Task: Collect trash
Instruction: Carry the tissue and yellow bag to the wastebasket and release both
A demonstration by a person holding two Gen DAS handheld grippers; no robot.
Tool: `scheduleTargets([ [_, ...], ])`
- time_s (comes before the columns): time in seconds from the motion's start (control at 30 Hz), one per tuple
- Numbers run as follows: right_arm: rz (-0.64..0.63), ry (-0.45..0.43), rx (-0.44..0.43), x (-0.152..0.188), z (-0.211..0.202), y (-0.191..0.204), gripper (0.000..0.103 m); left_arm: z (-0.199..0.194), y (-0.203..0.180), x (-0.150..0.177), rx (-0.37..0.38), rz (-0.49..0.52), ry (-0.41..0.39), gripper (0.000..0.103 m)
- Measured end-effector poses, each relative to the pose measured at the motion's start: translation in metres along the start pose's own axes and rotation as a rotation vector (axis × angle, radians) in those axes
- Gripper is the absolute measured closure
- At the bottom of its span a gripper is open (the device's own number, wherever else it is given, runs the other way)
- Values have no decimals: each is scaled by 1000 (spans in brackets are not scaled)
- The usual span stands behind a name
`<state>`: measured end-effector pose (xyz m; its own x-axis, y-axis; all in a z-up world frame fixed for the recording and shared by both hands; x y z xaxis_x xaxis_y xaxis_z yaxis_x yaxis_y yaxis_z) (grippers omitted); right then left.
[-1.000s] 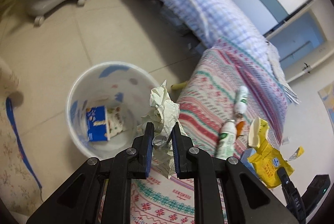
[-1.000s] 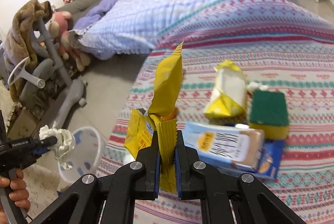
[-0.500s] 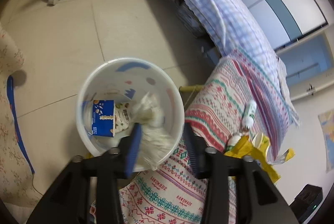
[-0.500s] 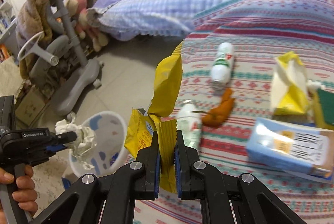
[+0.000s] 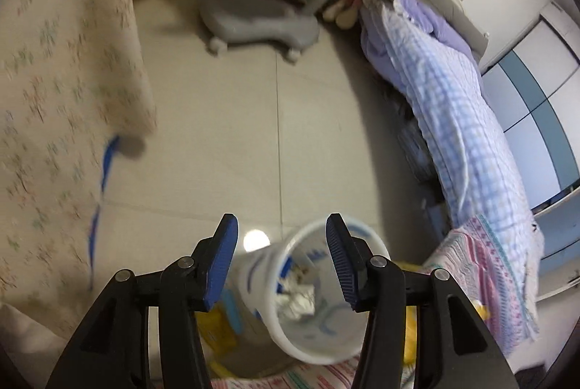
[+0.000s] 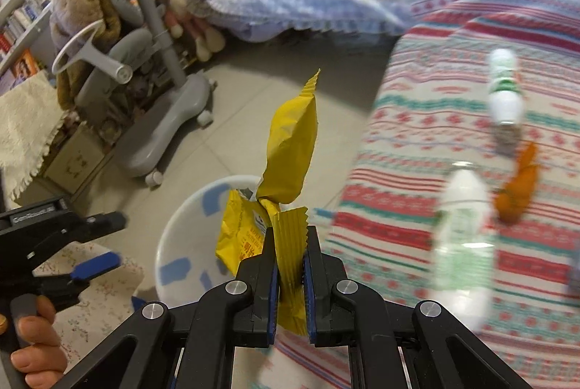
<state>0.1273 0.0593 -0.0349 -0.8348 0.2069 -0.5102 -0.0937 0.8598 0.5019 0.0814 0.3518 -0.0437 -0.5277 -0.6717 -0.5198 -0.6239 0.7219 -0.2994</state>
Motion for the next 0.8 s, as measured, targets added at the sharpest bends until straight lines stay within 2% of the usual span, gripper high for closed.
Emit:
scheduleTargets([
  [0.07,-5,10,-20,-1,14,12,89,1,-5,0,-1,36,-2,50],
  [0.13,-11,37,-41,-1,28,21,80,5,-10,3,14,55,18,50],
  [0.2,-20,75,-19,1,45,28,37,7,-12,4,25,59,31,50],
  [0.3,-43,84,4,6,52,31,35,8,-16,5,50,65,41,50],
  [0.43,-55,85,12,12,40,22,35,6,-30,9,92,118,46,50],
  [0.67,-26,58,54,0,-11,-19,35,1,-71,21,180,242,57,50],
  [0.8,8,4,105,-19,-56,-51,35,-4,-102,33,234,344,66,50],
])
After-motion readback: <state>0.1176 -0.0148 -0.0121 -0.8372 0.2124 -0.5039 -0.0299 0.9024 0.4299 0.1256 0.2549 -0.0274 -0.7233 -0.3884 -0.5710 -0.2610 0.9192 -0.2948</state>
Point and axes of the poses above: each gripper's, at about its wrist camera, not at the fingertips, and z roughly the way its jaws point, y to its left, x to its underside, the point moved 2 cm from there along z, roughly the way its jaws point, and after that the axes turned 11 degrees about z, right-handed, at the moved point
